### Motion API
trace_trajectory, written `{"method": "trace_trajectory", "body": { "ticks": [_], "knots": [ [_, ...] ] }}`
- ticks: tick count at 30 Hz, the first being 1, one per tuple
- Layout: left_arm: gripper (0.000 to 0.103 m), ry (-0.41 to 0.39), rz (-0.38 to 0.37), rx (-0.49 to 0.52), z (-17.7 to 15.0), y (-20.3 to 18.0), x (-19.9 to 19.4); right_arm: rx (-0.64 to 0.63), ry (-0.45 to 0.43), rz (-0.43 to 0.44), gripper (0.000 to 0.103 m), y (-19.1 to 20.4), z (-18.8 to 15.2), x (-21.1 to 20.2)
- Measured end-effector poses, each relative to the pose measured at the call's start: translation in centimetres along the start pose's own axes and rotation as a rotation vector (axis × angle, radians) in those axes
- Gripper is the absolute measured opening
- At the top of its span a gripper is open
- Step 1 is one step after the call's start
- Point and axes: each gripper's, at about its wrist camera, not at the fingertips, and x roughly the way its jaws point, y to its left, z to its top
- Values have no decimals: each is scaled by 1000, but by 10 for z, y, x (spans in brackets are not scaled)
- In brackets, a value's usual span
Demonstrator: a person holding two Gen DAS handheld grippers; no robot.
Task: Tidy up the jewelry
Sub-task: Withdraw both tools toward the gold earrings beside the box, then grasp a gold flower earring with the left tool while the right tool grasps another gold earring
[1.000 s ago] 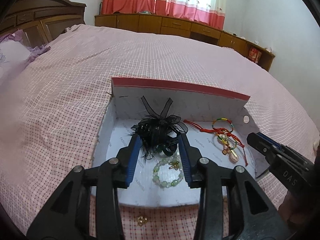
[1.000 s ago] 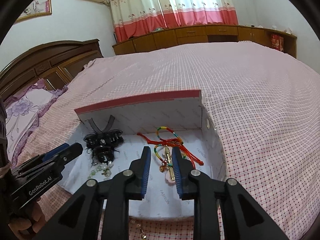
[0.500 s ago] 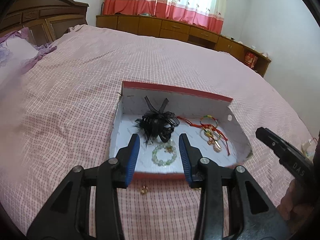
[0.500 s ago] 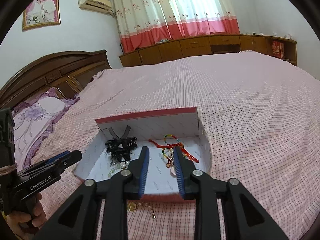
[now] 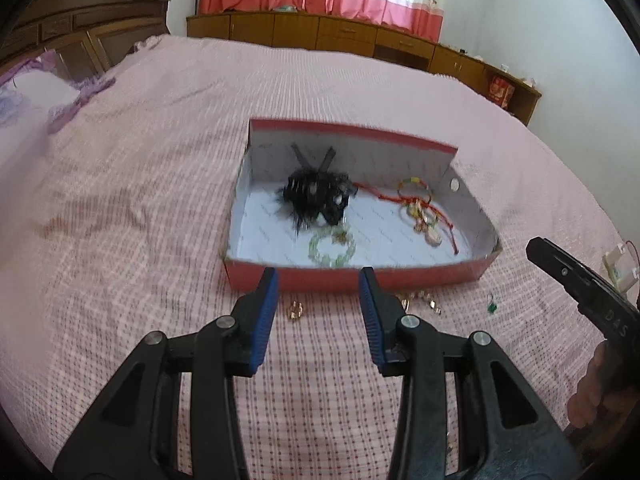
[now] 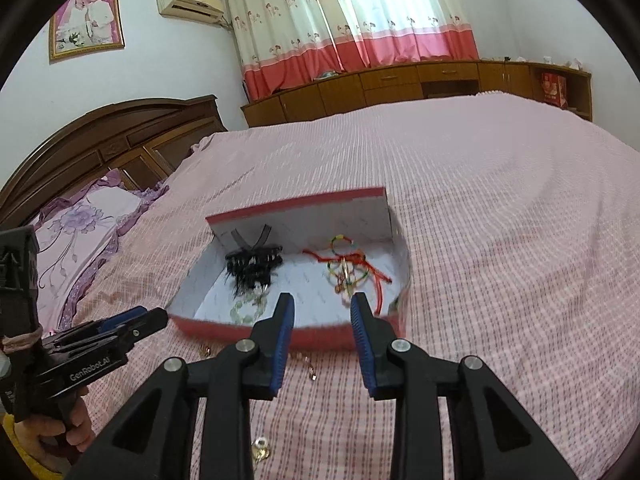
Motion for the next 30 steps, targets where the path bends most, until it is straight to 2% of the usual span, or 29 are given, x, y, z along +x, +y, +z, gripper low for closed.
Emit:
{"method": "trace_trajectory", "body": {
  "ticks": [16, 26, 30],
  "knots": [
    [32, 167, 33, -27, -23, 15, 55, 28, 83, 16, 32, 3, -30, 23],
    [32, 165, 7, -27, -22, 13, 73, 41, 116, 16, 32, 1, -38, 39],
    [28, 162, 25, -4, -23, 7, 81, 41, 124, 15, 32, 1, -40, 44]
  ]
}}
